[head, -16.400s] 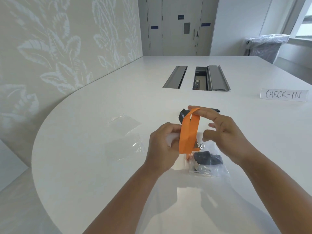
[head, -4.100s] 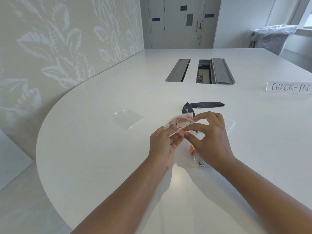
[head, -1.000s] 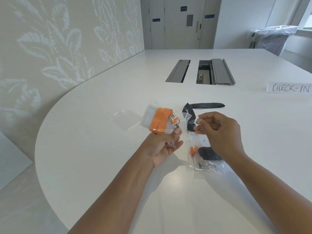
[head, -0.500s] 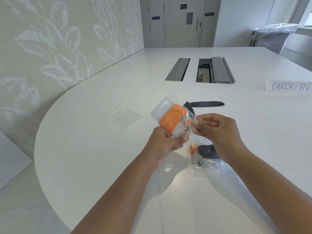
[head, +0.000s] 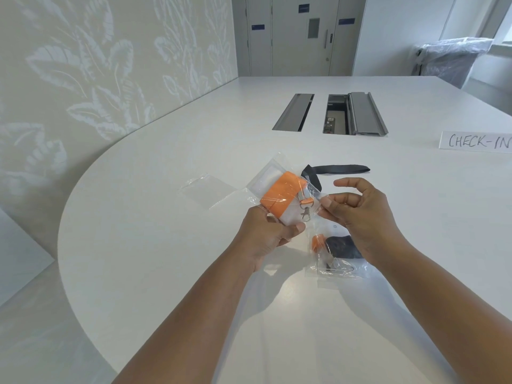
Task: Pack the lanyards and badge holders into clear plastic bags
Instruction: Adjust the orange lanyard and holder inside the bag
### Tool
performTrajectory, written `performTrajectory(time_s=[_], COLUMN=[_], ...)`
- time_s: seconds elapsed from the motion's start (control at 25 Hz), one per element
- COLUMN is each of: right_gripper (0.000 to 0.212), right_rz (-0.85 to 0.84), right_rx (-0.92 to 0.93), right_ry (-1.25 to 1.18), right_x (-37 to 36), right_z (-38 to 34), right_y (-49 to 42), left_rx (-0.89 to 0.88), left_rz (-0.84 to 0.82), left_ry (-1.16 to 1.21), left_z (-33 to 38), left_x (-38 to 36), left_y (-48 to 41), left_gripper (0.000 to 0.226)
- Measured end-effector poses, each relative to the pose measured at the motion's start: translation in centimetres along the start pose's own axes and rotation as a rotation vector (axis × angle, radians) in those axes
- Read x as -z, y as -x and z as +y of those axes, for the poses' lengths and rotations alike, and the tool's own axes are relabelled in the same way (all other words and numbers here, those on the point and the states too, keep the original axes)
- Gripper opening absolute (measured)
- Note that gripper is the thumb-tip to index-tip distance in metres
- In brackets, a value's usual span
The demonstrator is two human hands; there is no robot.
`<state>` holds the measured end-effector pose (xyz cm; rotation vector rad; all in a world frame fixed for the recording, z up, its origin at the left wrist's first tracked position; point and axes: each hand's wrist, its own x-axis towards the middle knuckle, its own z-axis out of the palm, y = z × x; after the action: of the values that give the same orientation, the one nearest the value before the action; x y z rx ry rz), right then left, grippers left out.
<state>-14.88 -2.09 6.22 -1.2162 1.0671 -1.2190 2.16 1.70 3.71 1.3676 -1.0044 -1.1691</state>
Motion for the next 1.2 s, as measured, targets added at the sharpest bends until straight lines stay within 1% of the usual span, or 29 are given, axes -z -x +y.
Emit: performTrajectory(time_s=[0.12,0.24,0.36,0.4,0.56,0.64,0.76,0.84,1.04,1.2], right_gripper=[0.029,0.027,0.027,0.027,0.027,0.026,0.026,0.027,0.052,0.053], right_rz=[0.016,0.063,0.097,0.098,0.087,0.086,0.079,0.054,-0.094,-0.034], right_rx=[0.022,0.044,0.065,0.067,0.055,0.055,0.066,0.072,0.005,-0.026], right_ry=[0.065,0.121,0.102,0.093,0.043,0.028,0.010,0.000,-0.045,0.037], right_x=[-0.1,0.4,1.0,1.0,0.5,0.4,0.5,0.4,-0.1,-0.4], right_z=[0.3,0.3,-0.3,-0.3,-0.4,-0.6,-0.6,-0.4,0.3,0.2], right_y=[0.0,-0.4,-0.7,-0.7,-0.4,-0.4,-0.4,-0.4,-0.2,0.1], left_rx=[0.013,0.015,-0.008,0.001,0.137,0.162,0.162,0.130,-0.022,-0.139], left_rz=[-0.040,-0.071,-0.088,-0.107,-0.268,-0.332,-0.257,-0.191,0.027,0.113], left_ry=[-0.075,-0.209,-0.189,-0.150,0.184,0.282,0.287,0.266,0.049,-0.214], left_z=[0.1,-0.1,-0.2,-0.1,0.4,0.6,0.6,0.4,0.0,-0.3], left_x=[0.4,0.9,0.9,0.8,0.9,1.1,0.9,0.8,0.3,0.0], left_y=[0.1,0.1,0.2,0.2,0.3,0.4,0.1,-0.1,-0.3,-0.5], left_gripper=[0.034,0.025,0.026,0.026,0.040,0.043,0.036,0.039,0.046,0.040])
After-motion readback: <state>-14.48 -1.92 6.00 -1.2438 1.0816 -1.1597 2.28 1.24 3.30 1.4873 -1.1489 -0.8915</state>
